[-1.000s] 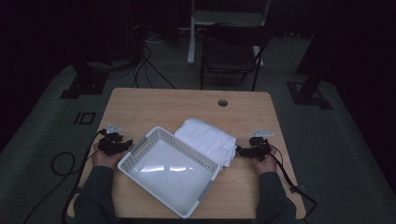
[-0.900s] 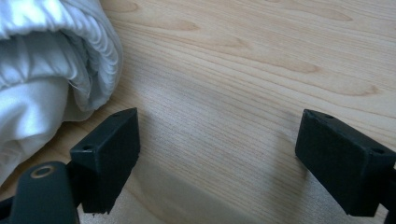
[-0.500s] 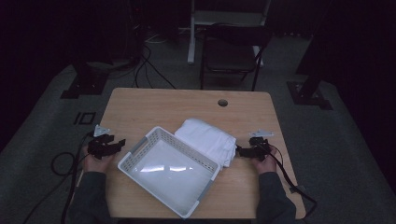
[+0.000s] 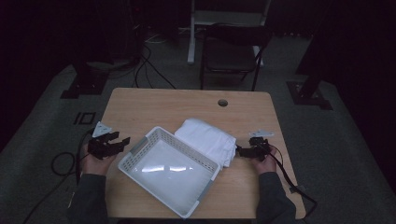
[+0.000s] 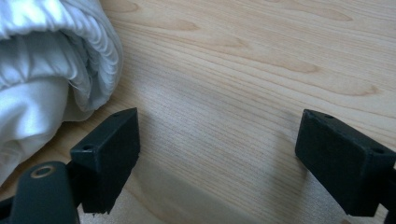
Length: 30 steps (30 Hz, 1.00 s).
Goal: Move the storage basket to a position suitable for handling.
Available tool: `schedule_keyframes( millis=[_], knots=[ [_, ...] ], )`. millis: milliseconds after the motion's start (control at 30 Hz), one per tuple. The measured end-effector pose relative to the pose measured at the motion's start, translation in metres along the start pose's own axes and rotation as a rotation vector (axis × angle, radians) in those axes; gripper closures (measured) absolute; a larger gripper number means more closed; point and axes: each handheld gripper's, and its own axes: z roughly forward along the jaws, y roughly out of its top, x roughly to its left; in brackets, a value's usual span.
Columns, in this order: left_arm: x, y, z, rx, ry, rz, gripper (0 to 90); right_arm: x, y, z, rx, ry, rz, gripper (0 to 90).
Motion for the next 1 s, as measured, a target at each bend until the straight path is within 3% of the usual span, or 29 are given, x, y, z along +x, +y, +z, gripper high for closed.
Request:
schedule_keyframes(
  millis=[100,200,233,400,567,767,900,1000],
  knots=[
    [-0.005,0.002,0.004,0.022,-0.019,0.02,47.3,0.0,0.0,0.0,0.0,0.0,0.0,13.7],
    [-0.016,0.003,0.015,0.081,-0.055,0.062,51.5,0.0,0.0,0.0,0.0,0.0,0.0,13.7],
    [-0.018,0.003,0.017,0.077,-0.072,0.061,52.3,0.0,0.0,0.0,0.0,0.0,0.0,13.7],
    [-0.024,-0.001,0.025,0.148,-0.082,0.097,62.4,0.0,0.0,0.0,0.0,0.0,0.0,13.7],
    [-0.023,-0.004,0.023,0.151,-0.094,0.098,75.6,0.0,0.0,0.0,0.0,0.0,0.0,13.8],
    [-0.009,-0.01,0.014,0.156,-0.056,0.075,77.6,0.0,0.0,0.0,0.0,0.0,0.001,13.8],
    [0.007,-0.018,0.004,0.152,-0.018,0.042,77.8,0.0,0.0,0.0,0.0,0.0,0.0,13.8],
    [0.024,-0.025,-0.006,0.153,0.036,0.011,77.9,0.0,0.0,0.0,0.0,0.0,0.0,13.9]
  ],
)
